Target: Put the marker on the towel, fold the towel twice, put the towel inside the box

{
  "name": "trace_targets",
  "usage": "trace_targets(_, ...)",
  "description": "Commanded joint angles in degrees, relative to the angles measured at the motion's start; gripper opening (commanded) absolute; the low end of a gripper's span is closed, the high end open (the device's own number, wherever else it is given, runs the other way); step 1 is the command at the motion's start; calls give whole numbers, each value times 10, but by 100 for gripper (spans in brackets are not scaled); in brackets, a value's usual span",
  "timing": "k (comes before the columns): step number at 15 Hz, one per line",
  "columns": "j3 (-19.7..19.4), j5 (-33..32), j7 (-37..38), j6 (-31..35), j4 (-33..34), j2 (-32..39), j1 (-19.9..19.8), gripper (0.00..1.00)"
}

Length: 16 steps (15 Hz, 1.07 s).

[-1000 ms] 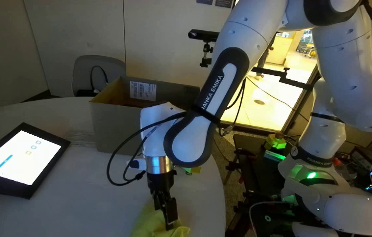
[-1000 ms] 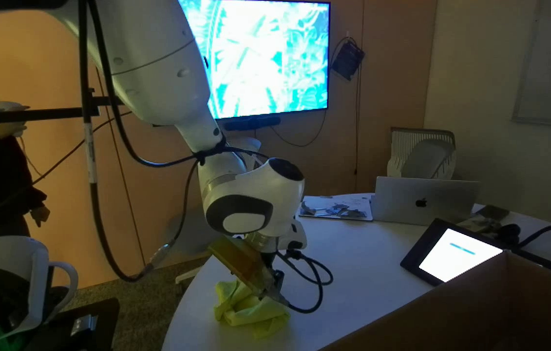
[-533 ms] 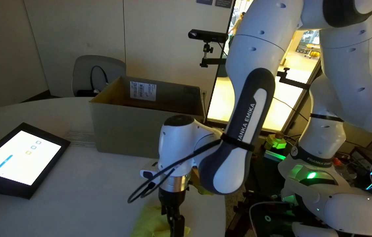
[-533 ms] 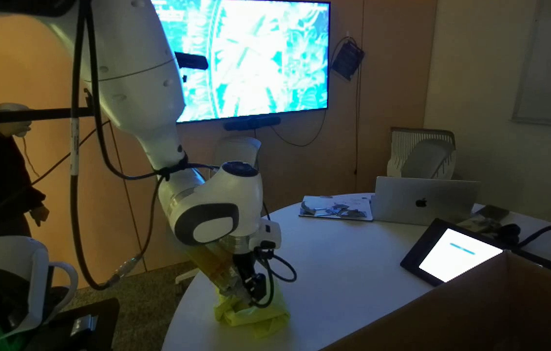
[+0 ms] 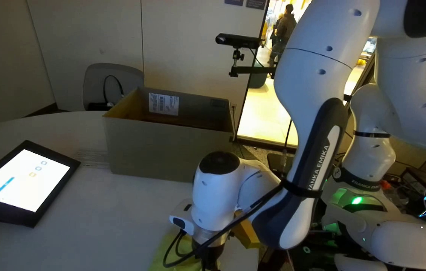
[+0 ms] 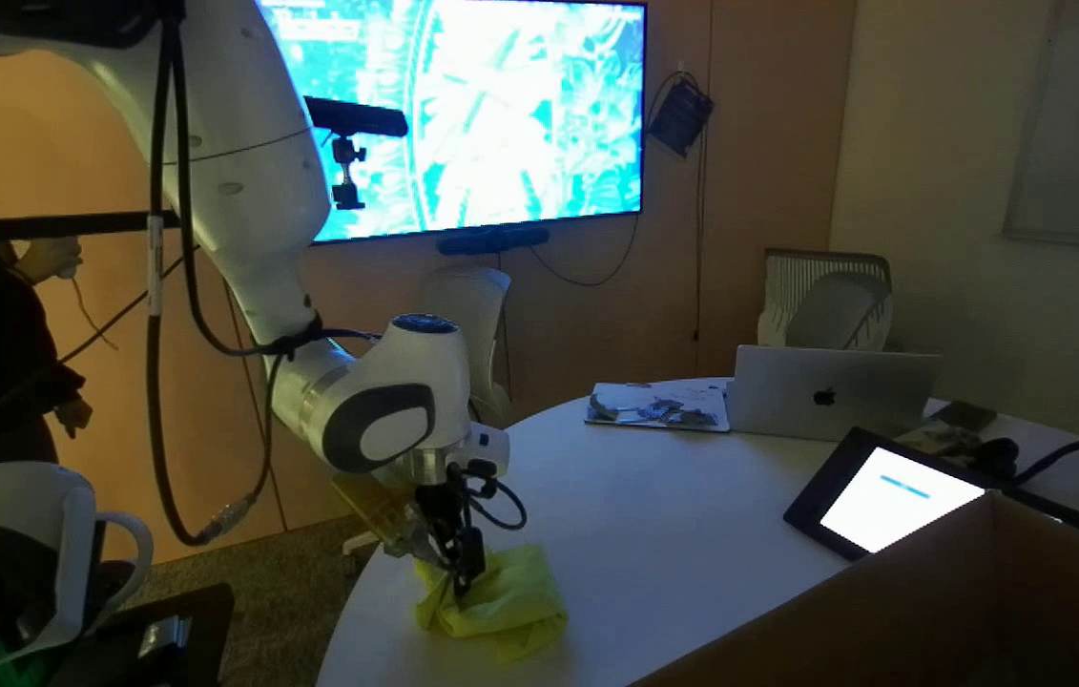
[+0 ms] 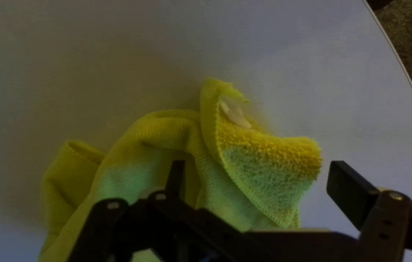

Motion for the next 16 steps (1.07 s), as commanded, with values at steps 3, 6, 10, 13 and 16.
trace_targets(3, -52, -27, 64, 49, 12, 10, 47, 100)
trace_targets(6, -77, -41, 71, 53, 20, 26, 64, 100)
trace_targets(10, -85, -37, 80, 76, 52, 78, 72, 100)
trace_targets(13, -88, -28, 88, 67, 92, 121, 69, 100)
trace_targets(16, -92, -28, 92, 57, 118, 145, 66, 100)
